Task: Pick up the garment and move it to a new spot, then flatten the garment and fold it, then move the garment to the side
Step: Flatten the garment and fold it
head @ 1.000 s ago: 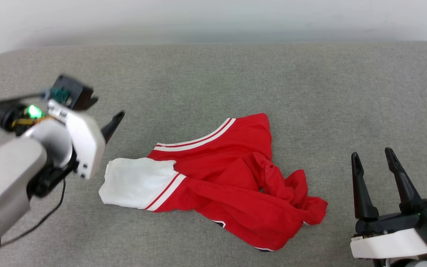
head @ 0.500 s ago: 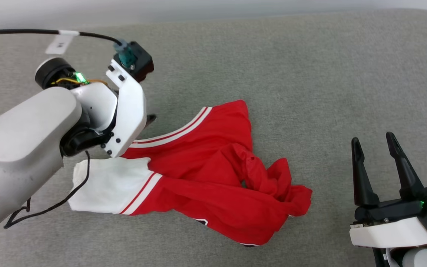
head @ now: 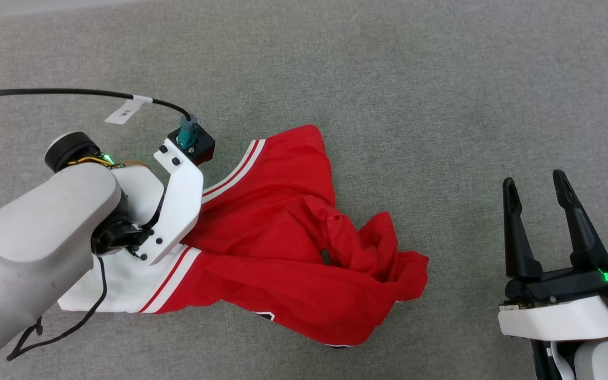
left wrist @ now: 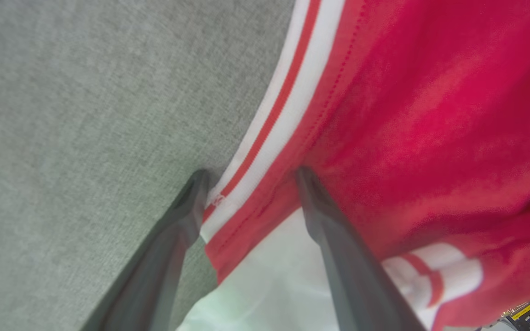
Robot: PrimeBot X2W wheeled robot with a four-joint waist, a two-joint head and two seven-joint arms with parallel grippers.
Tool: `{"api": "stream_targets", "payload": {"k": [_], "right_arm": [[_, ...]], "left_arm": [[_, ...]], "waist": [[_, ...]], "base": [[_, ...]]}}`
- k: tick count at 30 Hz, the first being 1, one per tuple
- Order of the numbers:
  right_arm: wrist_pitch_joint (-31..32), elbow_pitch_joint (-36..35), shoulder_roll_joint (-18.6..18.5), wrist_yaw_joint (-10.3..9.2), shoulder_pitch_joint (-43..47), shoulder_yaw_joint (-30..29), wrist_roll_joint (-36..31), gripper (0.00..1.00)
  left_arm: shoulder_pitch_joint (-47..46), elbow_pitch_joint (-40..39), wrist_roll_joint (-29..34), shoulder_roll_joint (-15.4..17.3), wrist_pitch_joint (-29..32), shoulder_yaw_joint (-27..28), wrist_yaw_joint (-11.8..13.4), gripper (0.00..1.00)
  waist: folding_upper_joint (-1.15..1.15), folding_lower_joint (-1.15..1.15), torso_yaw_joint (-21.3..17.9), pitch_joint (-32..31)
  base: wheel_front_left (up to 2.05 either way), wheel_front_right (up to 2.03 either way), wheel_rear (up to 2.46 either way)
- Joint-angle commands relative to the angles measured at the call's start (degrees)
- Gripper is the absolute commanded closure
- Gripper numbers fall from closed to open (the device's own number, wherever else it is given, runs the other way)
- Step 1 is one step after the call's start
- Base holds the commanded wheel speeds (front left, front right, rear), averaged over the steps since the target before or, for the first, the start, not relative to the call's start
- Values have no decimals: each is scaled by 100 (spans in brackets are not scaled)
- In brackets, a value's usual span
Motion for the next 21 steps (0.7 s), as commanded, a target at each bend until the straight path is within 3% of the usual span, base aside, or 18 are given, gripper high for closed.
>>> {"api": "stream_targets", "payload": {"k": [1, 3, 13, 21], "right_arm": [[-13, -8, 8, -4, -78, -7, 49, 0], [-13, 19, 7, -4, -75, -27, 46, 0], [-13, 87, 7, -4, 203, -90, -8, 0], [-13, 84, 7, -4, 252, -39, -32, 0]], "left_arm": [[396, 138, 35, 15, 28, -192, 9, 0], [450, 161, 27, 1, -73, -208, 8, 100], [-1, -240, -86, 70, -1472, -104, 7, 100], [-440, -772, 48, 297, -2089, -31, 7, 100]], "waist": [[0, 0, -11, 18], [0, 0, 5, -3], [0, 0, 462, -565], [0, 0, 634, -797]], "base": [[0, 0, 0], [0, 0, 0], [0, 0, 0], [0, 0, 0]]}}
